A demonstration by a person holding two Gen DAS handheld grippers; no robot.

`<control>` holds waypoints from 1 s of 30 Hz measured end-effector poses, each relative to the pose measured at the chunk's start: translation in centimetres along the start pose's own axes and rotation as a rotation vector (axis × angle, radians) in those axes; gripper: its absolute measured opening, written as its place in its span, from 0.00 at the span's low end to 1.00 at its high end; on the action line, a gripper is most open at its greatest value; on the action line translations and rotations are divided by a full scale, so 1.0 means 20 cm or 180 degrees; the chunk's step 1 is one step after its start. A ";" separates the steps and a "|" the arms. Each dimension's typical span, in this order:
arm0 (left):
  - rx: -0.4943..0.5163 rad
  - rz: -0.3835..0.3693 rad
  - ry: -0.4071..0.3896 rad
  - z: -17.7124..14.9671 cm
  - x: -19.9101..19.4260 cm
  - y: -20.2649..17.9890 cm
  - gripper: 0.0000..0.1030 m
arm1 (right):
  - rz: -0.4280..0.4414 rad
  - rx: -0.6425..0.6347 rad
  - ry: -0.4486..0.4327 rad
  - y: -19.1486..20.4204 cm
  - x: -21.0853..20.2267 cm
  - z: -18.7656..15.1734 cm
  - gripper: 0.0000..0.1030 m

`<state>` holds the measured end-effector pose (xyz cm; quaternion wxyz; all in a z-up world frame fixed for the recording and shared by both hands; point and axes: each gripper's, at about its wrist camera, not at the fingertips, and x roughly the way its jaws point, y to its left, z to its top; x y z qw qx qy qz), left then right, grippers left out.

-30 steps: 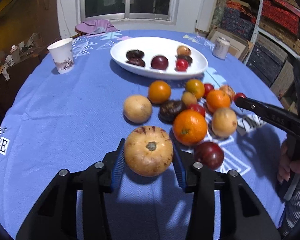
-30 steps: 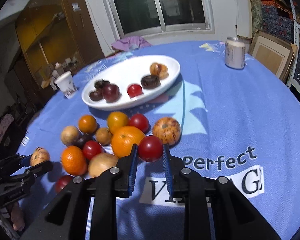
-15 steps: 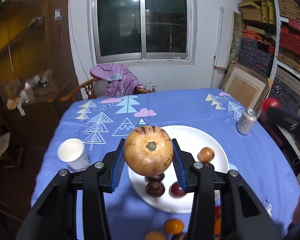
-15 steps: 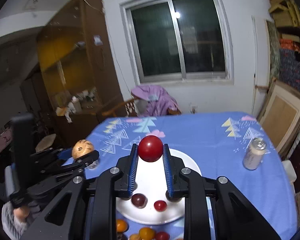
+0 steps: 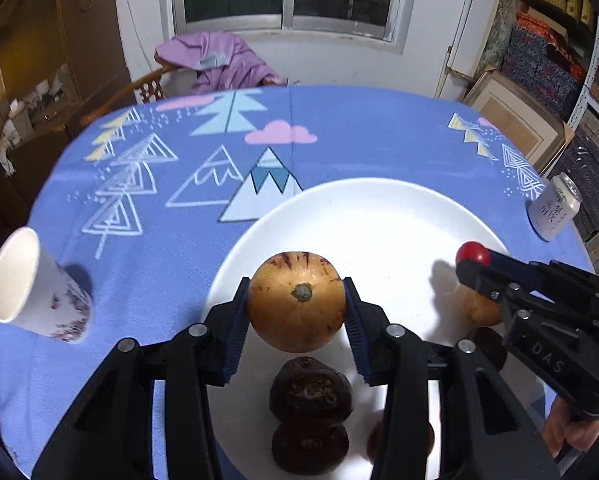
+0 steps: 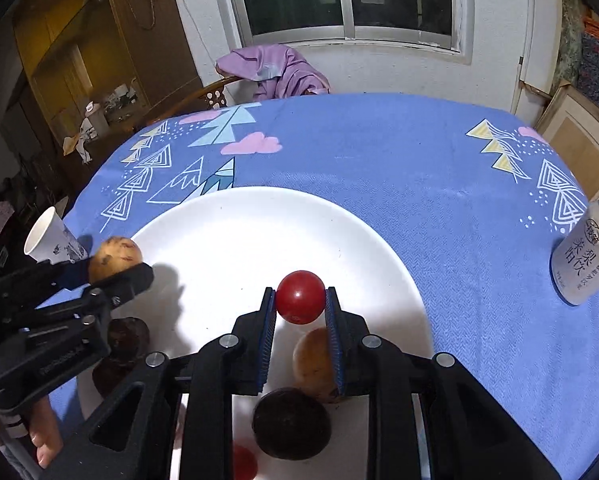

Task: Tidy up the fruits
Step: 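Carry the striped fruit and red tomato to the white plate and release, then move both open grippers back toward the remaining fruits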

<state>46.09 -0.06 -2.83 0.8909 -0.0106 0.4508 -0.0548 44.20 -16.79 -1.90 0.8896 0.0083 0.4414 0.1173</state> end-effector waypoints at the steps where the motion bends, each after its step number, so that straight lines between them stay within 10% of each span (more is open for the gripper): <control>1: -0.0036 -0.0047 0.0050 -0.01 0.03 0.01 0.42 | -0.0009 -0.0009 0.0004 0.01 0.00 0.00 0.24; 19: 0.0014 -0.0015 0.0012 -0.02 0.01 0.02 0.53 | -0.0017 0.0083 -0.0107 -0.05 0.00 0.02 0.47; 26: -0.0151 -0.0025 -0.0341 0.01 -0.24 0.09 0.61 | 0.0134 0.0051 -0.0684 0.01 -0.39 0.06 0.47; 30: -0.0237 0.0112 -0.0740 -0.05 -0.54 0.13 0.84 | 0.0260 -0.0038 -0.1094 0.09 -0.69 0.01 0.73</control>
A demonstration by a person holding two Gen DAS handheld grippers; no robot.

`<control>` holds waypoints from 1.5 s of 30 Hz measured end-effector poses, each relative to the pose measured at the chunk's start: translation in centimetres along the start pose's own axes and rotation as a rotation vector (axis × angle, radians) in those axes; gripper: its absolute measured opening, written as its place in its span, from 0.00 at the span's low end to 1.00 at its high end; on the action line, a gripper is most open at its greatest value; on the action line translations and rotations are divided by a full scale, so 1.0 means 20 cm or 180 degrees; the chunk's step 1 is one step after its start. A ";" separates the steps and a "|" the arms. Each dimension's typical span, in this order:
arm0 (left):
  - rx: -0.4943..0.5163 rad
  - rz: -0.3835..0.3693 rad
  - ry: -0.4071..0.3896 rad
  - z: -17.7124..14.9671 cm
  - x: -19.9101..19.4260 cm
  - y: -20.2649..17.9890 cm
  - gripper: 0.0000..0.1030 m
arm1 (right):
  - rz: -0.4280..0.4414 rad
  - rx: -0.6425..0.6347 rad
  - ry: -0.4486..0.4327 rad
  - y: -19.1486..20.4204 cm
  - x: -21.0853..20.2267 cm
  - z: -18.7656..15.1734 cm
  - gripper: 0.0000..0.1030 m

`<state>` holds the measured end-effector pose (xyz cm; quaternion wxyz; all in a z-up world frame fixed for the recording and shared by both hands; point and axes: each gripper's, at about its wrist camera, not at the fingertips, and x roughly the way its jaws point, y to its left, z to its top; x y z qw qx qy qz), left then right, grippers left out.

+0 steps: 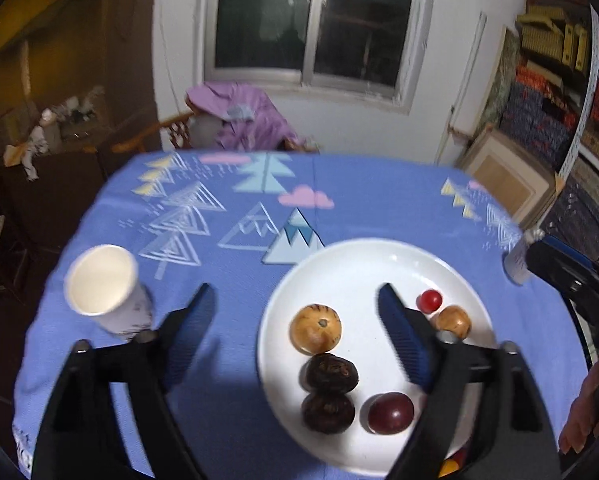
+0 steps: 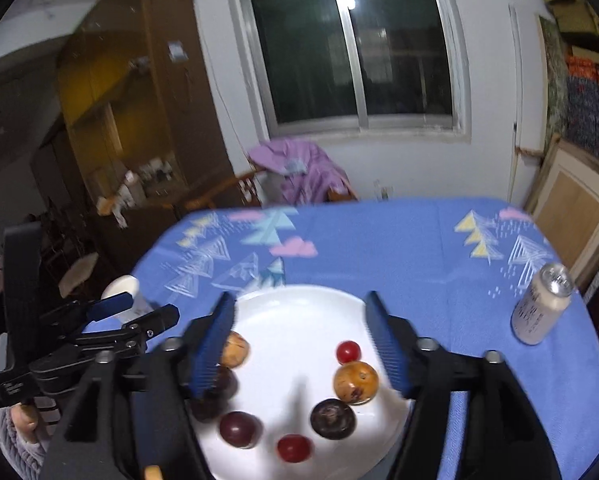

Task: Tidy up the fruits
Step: 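Move both open grippers back toward the remaining fruits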

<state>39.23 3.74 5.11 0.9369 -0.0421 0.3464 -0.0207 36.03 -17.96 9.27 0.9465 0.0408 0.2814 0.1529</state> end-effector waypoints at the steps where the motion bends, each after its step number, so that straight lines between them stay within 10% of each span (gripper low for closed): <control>1: -0.0020 0.0069 -0.0048 -0.01 -0.07 0.01 0.83 | 0.0013 -0.0031 -0.0072 0.03 -0.07 0.01 0.74; 9: 0.0115 0.0257 -0.0166 -0.57 -0.44 0.06 0.84 | 0.0139 0.0001 -0.0218 0.10 -0.40 -0.30 0.75; 15: 0.0213 0.0255 0.0040 -0.88 -0.46 0.04 0.84 | -0.0350 0.0670 -0.0389 -0.17 -0.64 -0.84 0.85; 23: 0.0271 0.0254 0.0123 -0.95 -0.43 0.03 0.84 | -0.0212 0.1179 -0.0197 -0.34 -0.65 -0.95 0.89; 45: 0.0654 0.0439 0.0322 -0.97 -0.26 -0.08 0.90 | -0.0224 0.0965 0.0034 -0.24 -0.58 -0.98 0.91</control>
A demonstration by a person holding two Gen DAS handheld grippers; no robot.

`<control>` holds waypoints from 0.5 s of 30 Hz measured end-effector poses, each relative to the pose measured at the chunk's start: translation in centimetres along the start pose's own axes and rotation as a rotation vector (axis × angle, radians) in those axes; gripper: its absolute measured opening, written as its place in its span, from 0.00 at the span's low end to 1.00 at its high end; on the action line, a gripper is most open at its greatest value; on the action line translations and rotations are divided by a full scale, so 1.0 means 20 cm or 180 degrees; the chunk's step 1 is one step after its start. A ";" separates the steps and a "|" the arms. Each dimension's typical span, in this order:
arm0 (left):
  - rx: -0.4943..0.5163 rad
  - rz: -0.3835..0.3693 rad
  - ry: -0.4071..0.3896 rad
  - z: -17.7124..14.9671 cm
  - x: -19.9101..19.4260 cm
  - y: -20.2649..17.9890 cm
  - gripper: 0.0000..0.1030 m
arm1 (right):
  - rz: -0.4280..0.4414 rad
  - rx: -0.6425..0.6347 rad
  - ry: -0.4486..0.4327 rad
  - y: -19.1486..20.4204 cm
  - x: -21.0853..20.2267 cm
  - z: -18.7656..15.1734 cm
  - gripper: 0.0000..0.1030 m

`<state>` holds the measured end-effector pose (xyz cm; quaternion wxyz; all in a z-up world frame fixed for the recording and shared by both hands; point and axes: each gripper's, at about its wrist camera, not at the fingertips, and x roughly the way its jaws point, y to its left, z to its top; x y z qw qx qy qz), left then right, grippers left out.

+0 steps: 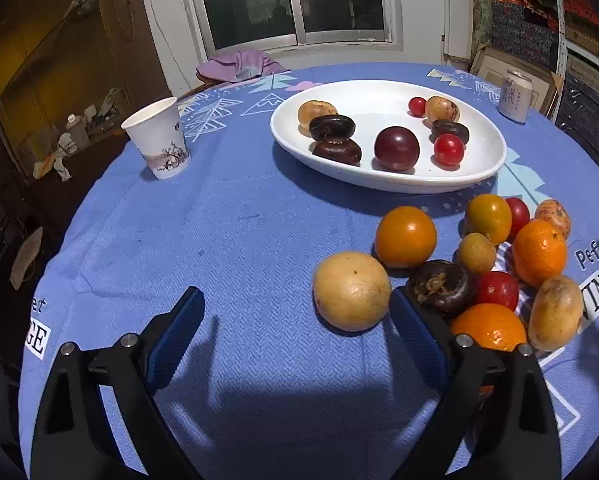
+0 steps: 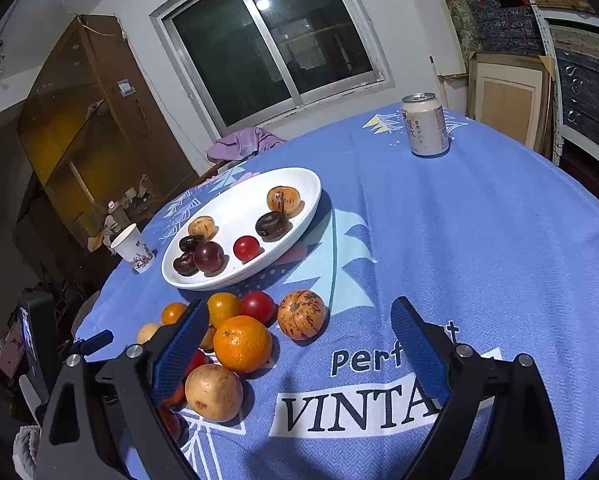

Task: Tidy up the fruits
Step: 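Move both open grippers back toward the remaining fruits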

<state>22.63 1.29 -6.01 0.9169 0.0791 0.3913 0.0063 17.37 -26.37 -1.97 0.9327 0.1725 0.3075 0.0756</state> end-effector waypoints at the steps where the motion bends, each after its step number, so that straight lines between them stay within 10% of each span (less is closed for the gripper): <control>1: -0.0003 0.0019 -0.0013 0.00 0.00 0.00 0.90 | -0.0002 -0.0003 0.0000 0.00 0.00 0.00 0.91; 6: -0.0223 0.0184 -0.0078 0.01 -0.03 0.10 0.90 | 0.0004 0.0000 0.0004 0.00 0.00 0.00 0.91; 15: -0.0243 -0.0192 0.0025 0.01 -0.02 0.08 0.89 | 0.0008 -0.0035 0.0003 0.01 0.01 0.00 0.91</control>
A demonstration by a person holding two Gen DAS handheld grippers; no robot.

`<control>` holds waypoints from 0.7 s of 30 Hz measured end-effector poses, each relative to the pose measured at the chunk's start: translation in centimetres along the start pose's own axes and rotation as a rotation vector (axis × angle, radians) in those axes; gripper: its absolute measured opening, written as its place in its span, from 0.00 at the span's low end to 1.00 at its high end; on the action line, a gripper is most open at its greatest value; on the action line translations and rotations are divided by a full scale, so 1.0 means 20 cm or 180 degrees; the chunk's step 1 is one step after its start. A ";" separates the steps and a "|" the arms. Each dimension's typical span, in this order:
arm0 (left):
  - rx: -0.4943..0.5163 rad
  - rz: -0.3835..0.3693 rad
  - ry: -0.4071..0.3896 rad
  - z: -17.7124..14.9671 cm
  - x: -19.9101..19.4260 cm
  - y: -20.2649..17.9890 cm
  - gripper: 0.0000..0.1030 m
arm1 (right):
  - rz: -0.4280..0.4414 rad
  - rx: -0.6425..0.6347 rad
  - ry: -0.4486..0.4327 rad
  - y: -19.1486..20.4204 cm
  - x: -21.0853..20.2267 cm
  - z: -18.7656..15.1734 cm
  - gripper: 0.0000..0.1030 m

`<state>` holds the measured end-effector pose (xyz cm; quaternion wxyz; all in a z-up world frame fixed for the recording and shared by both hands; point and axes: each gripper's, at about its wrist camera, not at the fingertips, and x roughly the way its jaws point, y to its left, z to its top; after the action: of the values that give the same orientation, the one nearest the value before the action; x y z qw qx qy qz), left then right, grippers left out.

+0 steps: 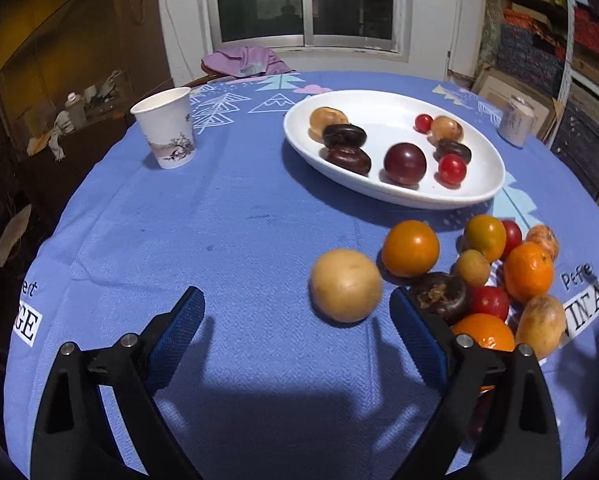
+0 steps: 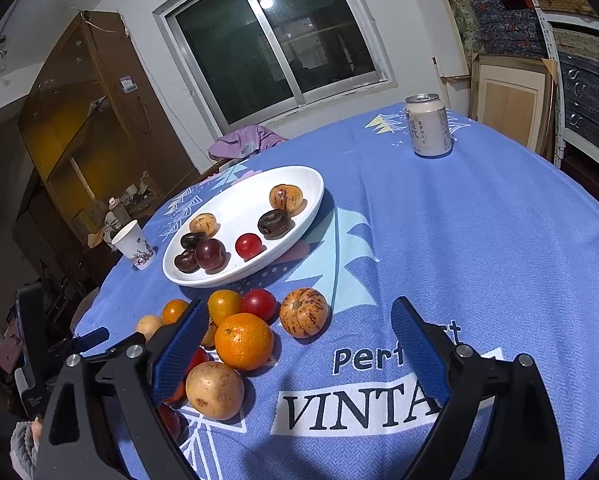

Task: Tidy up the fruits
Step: 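Move both open grippers back toward the remaining fruits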

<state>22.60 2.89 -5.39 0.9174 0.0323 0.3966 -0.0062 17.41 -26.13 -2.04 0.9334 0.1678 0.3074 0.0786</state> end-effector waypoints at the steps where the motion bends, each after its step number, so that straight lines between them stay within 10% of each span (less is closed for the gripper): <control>1: 0.0033 0.0004 0.0035 0.00 0.02 -0.01 0.89 | 0.0004 -0.0004 0.0002 0.00 0.00 0.00 0.91; 21: 0.0066 -0.0551 0.0212 0.05 0.13 -0.06 0.59 | -0.0019 -0.0348 0.0056 0.09 0.01 -0.03 0.91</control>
<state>25.02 1.76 -6.70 0.8993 0.0075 0.4281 -0.0884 17.22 -24.28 -1.94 0.9387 0.1148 0.3113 0.0939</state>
